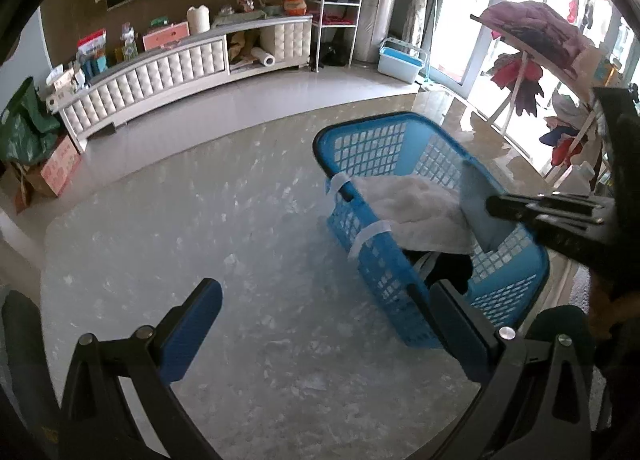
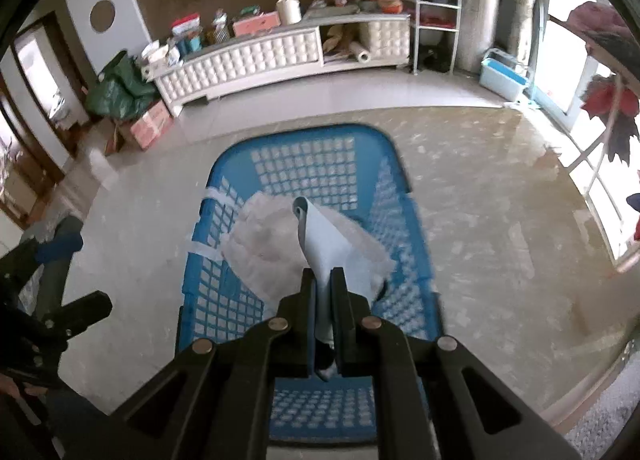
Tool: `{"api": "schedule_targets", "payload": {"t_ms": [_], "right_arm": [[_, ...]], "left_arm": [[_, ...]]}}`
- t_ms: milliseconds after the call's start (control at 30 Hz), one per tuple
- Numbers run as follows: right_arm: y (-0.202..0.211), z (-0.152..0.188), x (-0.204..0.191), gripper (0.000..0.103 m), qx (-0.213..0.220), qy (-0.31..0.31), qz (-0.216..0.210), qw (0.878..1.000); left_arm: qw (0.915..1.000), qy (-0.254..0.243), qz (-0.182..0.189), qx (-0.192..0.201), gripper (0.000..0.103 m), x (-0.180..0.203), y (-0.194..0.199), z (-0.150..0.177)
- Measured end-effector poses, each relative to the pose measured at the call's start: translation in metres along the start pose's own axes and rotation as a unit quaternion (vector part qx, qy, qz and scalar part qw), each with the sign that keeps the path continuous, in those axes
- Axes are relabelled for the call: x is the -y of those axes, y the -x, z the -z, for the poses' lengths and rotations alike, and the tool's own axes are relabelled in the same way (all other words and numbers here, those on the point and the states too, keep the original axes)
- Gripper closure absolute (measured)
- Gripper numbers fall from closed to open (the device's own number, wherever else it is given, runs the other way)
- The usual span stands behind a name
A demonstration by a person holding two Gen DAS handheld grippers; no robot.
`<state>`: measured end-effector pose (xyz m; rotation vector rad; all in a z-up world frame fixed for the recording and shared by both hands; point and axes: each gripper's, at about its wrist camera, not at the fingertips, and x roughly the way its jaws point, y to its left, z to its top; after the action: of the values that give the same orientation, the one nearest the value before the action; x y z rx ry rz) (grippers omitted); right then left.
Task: Organize soft objects
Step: 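Carry the light blue cloth with the right gripper over the basket, then lower the blue cloth onto the quilted cloth and open the right gripper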
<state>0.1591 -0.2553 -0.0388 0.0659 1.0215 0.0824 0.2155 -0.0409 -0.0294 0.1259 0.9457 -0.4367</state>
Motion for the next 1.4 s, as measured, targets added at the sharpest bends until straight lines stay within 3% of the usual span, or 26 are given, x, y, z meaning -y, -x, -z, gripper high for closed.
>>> {"api": "schedule_targets", "payload": {"t_ms": [200,433,533,600,667,1067,1167,1400], "right_arm": [[-0.044,0.001,-0.018,0.097,-0.050,0.012,-0.035,0.998],[-0.056,-0.002,-0.024,0.095,-0.079,0.016,-0.064,0.995],[-0.059,-0.005,-0.022,0.087,-0.088,0.007,-0.075,0.993],[-0.061,-0.007,-0.024,0.071,-0.096,0.001,-0.089,0.991],[-0.066,-0.011,-0.029,0.062,-0.104,-0.002,-0.104,0.989],[-0.063,-0.011,-0.033,0.062,-0.123,-0.005,-0.088,0.988],[-0.058,-0.008,-0.032,0.057,-0.117,-0.002,-0.083,0.990],[-0.031,0.003,-0.033,0.036,-0.095,0.013,-0.068,0.993]], "left_arm": [[0.9997,0.017,0.004,-0.015,0.000,-0.017,-0.019,0.006],[0.9996,0.020,0.004,-0.022,0.000,-0.024,-0.030,0.011],[0.9993,0.025,0.010,-0.026,0.000,-0.026,-0.034,0.012],[0.9992,0.026,0.013,-0.029,0.000,-0.026,-0.038,0.013],[0.9991,0.024,0.015,-0.032,0.000,-0.027,-0.041,0.015],[0.9988,0.026,0.014,-0.038,0.000,-0.030,-0.043,0.019],[0.9990,0.026,0.013,-0.035,0.000,-0.028,-0.039,0.018],[0.9995,0.026,0.002,-0.017,0.000,-0.022,-0.020,0.017]]}}
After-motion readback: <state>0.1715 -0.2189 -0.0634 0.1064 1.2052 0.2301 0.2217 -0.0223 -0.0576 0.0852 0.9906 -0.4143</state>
